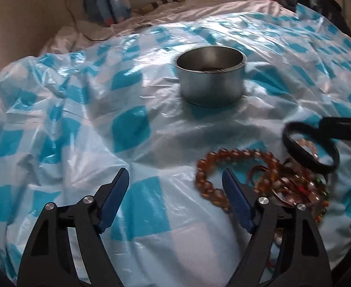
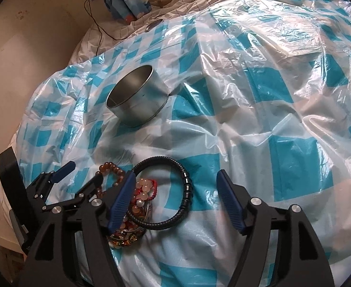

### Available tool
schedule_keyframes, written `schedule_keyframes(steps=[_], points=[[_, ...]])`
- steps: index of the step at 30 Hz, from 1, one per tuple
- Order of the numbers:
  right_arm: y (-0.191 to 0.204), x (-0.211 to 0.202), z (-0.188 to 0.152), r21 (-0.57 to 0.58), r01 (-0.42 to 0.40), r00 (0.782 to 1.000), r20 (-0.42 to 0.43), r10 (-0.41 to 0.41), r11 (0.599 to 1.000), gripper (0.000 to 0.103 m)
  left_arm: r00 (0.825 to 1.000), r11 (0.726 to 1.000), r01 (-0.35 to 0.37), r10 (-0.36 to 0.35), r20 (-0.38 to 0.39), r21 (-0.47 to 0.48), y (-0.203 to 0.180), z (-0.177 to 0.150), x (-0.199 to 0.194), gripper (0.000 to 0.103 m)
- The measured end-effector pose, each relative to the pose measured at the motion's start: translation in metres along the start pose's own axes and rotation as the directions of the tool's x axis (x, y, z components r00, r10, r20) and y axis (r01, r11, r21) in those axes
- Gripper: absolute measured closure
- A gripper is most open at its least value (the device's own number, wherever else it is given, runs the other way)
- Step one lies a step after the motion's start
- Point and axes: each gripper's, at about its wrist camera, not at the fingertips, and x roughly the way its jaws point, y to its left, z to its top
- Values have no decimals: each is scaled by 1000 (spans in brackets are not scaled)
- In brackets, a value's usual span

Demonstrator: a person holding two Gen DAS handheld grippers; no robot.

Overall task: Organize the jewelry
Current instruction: 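Hold the black bracelet in the right gripper while the left gripper reaches toward the amber bead bracelet, then grasp the amber bead bracelet with the left gripper and lift it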

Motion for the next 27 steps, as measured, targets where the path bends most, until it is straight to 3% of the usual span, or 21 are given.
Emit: schedule_keyframes(steps=[2, 5, 7, 9, 11, 13, 21, 24, 26, 27], points=[[3, 3, -1, -14, 17, 1000, -13, -17, 1000, 35, 999, 999, 40, -40, -9, 1, -1, -1, 1, 34], [8, 10, -2, -48, 63, 997, -31, -64, 997, 40, 996, 996, 92, -92, -19, -19, -2, -3, 2, 51], [10, 12, -3, -68, 88, 995, -35, -90, 994, 55, 994, 994, 106, -107, -22, -26, -3, -3, 2, 73], [11, 13, -4, -79, 113, 993, -35, -116, 990, 69, 994, 994, 108, -109, -24, -33, -3, -5, 2, 84], [11, 13, -5, -87, 129, 991, -32, -132, 988, 86, 990, 989, 138, -140, -27, -54, 0, -6, 1, 89], [12, 11, -5, -95, 127, 991, -20, -129, 987, 92, 987, 984, 158, -160, -19, -77, 5, -7, -1, 93], [12, 8, -5, -91, 123, 992, -4, -124, 988, 92, 978, 962, 208, -203, 48, -178, 29, -6, -12, 93], [13, 16, -5, -97, 140, 989, -34, -144, 985, 84, 976, 959, 216, -214, 35, -184, 29, -6, -9, 93], [17, 19, -7, -122, 165, 985, -34, -170, 979, 83, 975, 959, 219, -221, 7, -178, 26, -6, -3, 89], [19, 20, -8, -132, 174, 983, -34, -180, 976, 84, 977, 964, 204, -210, -19, -173, 24, -8, 3, 77]])
